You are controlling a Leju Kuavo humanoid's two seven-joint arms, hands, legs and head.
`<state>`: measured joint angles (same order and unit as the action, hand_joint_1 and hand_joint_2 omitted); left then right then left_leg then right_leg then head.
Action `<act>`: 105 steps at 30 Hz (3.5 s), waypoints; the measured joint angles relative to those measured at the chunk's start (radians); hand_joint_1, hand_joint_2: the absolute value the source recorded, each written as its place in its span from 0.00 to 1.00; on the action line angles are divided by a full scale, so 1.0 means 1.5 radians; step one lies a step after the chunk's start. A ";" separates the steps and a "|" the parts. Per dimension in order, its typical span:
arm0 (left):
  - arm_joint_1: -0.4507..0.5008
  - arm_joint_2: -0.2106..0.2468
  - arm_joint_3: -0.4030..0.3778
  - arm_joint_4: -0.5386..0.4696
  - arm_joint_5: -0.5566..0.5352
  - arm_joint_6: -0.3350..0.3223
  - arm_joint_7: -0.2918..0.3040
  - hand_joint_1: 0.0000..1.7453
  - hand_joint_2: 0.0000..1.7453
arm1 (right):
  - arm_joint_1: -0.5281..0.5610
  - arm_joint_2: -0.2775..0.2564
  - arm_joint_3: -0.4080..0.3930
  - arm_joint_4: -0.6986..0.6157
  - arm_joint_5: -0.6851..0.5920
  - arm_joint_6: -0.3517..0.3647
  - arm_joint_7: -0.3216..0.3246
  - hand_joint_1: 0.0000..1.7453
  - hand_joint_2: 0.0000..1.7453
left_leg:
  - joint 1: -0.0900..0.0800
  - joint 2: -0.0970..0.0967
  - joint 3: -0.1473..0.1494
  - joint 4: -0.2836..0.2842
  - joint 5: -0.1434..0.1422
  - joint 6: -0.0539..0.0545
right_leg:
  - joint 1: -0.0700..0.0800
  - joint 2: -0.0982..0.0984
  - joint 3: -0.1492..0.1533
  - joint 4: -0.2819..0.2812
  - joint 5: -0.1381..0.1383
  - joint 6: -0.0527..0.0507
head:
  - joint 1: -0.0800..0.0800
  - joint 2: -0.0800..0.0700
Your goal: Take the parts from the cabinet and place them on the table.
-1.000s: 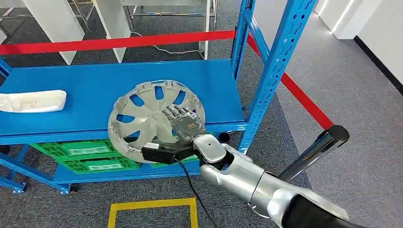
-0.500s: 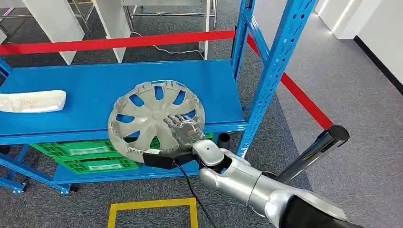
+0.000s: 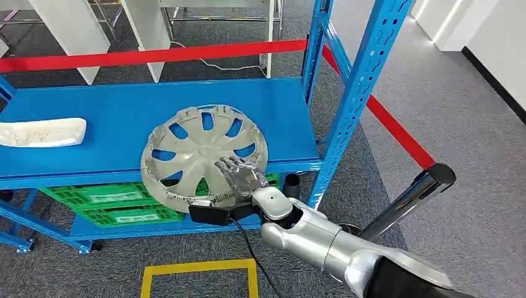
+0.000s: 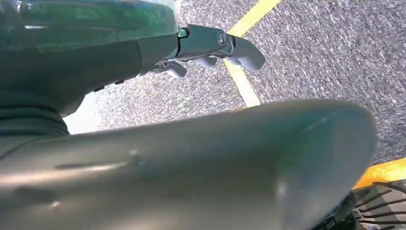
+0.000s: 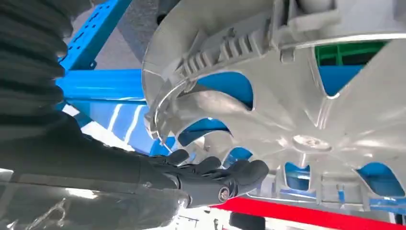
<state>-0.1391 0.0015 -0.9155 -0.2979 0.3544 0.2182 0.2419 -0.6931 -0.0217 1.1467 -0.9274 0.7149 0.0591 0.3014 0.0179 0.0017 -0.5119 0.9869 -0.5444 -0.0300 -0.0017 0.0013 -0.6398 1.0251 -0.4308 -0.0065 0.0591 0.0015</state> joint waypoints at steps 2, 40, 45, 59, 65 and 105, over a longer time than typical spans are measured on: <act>0.000 0.000 0.000 0.000 0.001 0.000 0.000 0.00 0.00 | 0.000 0.000 0.002 0.003 0.000 0.000 -0.001 0.00 1.00 | 0.000 0.000 0.000 0.000 0.000 0.000 | 0.000 0.000 0.000 0.000 0.000 0.000 | 0.000 0.000; 0.002 0.005 -0.004 0.000 0.025 0.001 -0.008 0.00 0.00 | 0.006 -0.006 0.006 0.007 -0.009 -0.020 0.005 1.00 1.00 | 0.000 0.000 0.000 0.000 0.000 0.000 | 0.000 0.000 0.000 0.000 0.000 0.000 | 0.000 0.000; 0.002 0.005 -0.004 0.000 0.030 0.002 -0.010 0.00 0.00 | 0.008 -0.008 0.006 0.007 -0.009 -0.026 0.011 1.00 1.00 | 0.000 0.000 0.000 0.000 0.000 0.000 | 0.000 0.000 0.000 0.000 0.000 0.000 | 0.000 0.000; 0.018 0.004 -0.004 0.000 0.080 0.055 -0.077 0.00 0.00 | 0.086 -0.064 -0.064 -0.095 -0.096 -0.193 0.010 1.00 1.00 | 0.000 0.000 0.000 0.000 0.000 0.000 | 0.000 0.000 0.000 0.000 -0.001 0.000 | 0.000 0.000; 0.027 0.002 -0.004 0.000 0.106 0.090 -0.134 0.00 0.00 | 0.155 -0.104 -0.140 -0.226 -0.169 -0.261 -0.036 1.00 1.00 | 0.000 0.000 0.000 0.000 -0.001 0.000 | 0.000 0.000 0.000 0.000 -0.001 0.001 | 0.000 0.000; 0.034 -0.022 -0.016 0.006 0.160 0.139 -0.226 0.00 0.00 | 0.271 -0.185 -0.238 -0.824 -0.859 -0.005 -0.444 1.00 1.00 | 0.000 0.000 0.000 0.000 -0.001 0.000 | 0.000 0.000 0.000 0.000 -0.002 0.000 | 0.000 0.000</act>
<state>-0.0881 -0.0309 -0.9396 -0.2884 0.5947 0.4268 -0.0969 -0.2867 -0.2987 0.7904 -2.1629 -0.5732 0.0510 -0.3647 0.0180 0.0019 -0.5119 0.9864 -0.5467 -0.0308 -0.0017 0.0013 -0.6402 1.0248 -0.4341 -0.0064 0.0591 0.0015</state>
